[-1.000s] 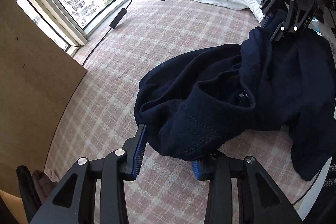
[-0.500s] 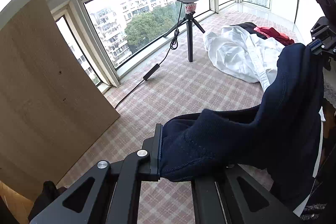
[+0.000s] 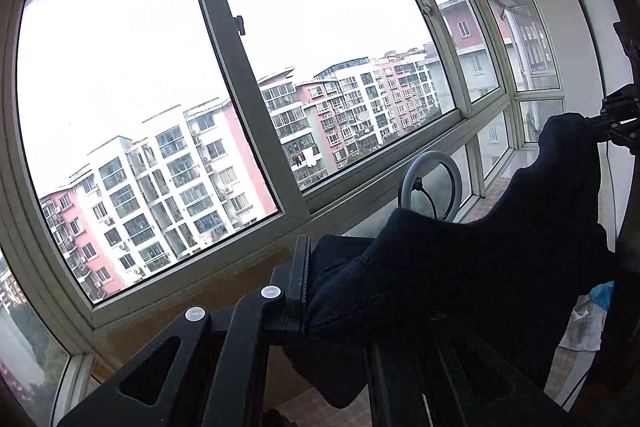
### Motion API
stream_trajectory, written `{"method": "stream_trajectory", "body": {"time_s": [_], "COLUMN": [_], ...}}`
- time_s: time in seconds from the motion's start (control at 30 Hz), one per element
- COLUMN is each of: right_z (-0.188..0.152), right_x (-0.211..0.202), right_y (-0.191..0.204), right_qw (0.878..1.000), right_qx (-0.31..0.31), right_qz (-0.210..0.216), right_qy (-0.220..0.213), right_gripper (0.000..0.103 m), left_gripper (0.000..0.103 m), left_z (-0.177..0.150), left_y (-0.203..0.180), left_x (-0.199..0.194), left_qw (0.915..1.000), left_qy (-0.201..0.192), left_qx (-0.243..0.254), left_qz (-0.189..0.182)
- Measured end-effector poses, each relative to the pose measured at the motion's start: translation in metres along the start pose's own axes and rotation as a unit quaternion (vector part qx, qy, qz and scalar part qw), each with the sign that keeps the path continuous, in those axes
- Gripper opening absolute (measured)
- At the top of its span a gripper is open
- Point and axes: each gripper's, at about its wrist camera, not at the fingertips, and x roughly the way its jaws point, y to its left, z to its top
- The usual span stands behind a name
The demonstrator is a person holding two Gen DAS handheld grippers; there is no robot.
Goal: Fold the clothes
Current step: 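Lift the sweatshirt with both grippers and shake it out in the air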
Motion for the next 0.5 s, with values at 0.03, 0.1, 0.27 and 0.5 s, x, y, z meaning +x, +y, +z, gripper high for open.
{"method": "stream_trajectory", "body": {"time_s": [0.03,0.1,0.27,0.5], "right_z": [0.007,0.021,0.045,0.018], "right_x": [-0.009,-0.027,-0.057,-0.006], "right_y": [0.003,0.008,0.021,0.031], "right_qw": [1.000,0.999,0.998,0.999], "right_qx": [-0.003,-0.009,-0.035,-0.050], "right_qz": [0.005,0.015,0.014,0.003], "right_qy": [-0.010,-0.029,-0.057,-0.016], "right_gripper": [0.006,0.006,0.006,0.006], "left_gripper": [0.005,0.005,0.005,0.005], "left_z": [0.008,0.024,0.053,0.016], "left_y": [0.001,0.004,-0.003,-0.015], "left_x": [-0.013,-0.038,-0.077,-0.029], "left_qw": [0.9999,0.9994,0.9945,0.9929], "left_qy": [0.001,0.004,0.012,0.083], "left_qx": [-0.002,-0.007,0.009,0.010], "left_qz": [0.012,0.035,0.104,0.084]}}
